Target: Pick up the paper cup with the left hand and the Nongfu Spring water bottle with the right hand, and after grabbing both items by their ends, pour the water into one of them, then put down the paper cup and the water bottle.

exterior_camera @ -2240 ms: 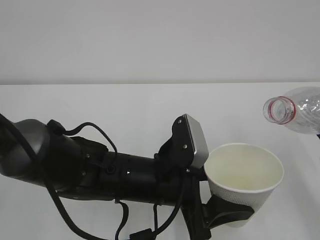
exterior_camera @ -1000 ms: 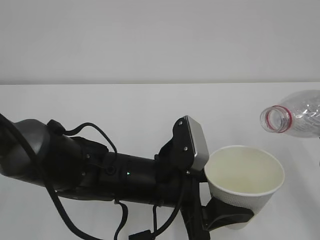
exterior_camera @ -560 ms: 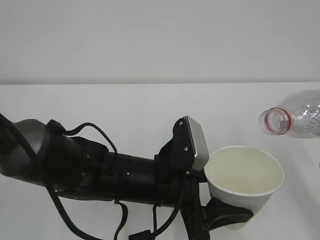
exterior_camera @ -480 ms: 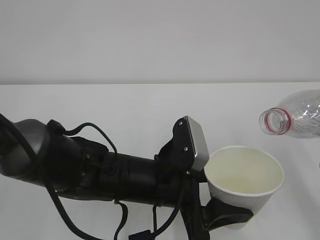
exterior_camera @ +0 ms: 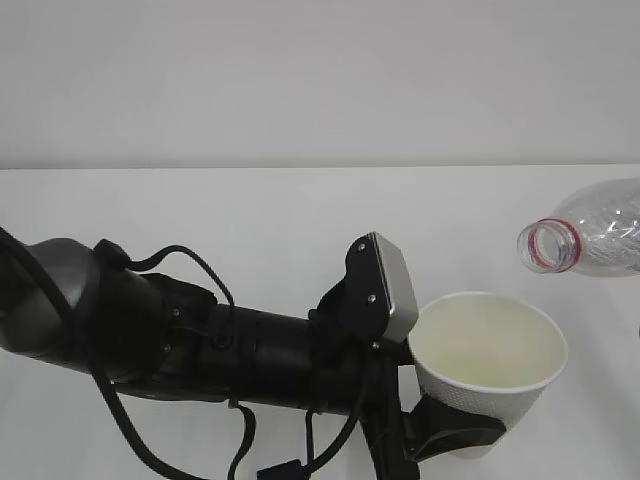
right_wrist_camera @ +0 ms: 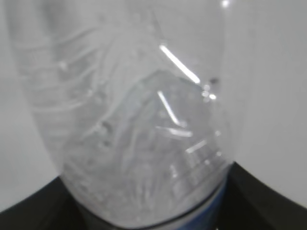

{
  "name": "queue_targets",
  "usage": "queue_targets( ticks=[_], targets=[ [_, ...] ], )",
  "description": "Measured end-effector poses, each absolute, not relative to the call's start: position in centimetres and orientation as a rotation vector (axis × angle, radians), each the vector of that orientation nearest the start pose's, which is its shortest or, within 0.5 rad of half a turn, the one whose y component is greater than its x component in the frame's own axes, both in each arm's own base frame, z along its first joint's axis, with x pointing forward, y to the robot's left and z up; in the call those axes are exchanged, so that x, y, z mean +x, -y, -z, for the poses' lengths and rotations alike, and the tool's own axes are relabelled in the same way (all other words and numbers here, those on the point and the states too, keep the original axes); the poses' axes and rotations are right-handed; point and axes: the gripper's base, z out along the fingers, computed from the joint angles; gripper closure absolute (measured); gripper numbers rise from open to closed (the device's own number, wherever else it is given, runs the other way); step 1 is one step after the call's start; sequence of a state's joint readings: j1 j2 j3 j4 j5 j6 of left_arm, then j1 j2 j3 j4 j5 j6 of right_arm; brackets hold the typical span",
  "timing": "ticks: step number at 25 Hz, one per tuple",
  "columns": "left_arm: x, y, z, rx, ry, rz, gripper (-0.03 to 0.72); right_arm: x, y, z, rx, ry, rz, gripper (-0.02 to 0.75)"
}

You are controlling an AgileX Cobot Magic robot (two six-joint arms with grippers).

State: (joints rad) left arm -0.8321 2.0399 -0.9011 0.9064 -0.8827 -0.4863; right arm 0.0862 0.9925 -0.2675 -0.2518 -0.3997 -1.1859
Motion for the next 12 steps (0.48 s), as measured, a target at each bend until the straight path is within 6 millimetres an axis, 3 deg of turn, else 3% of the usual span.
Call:
queue_targets(
  ticks=[12],
  targets=[
    [20.97, 31.21, -12.16, 1.367, -1.521, 1.049, 0.181, 17.94, -2.28, -22.77, -1.357, -1.326, 0.881, 0.245]
  ],
)
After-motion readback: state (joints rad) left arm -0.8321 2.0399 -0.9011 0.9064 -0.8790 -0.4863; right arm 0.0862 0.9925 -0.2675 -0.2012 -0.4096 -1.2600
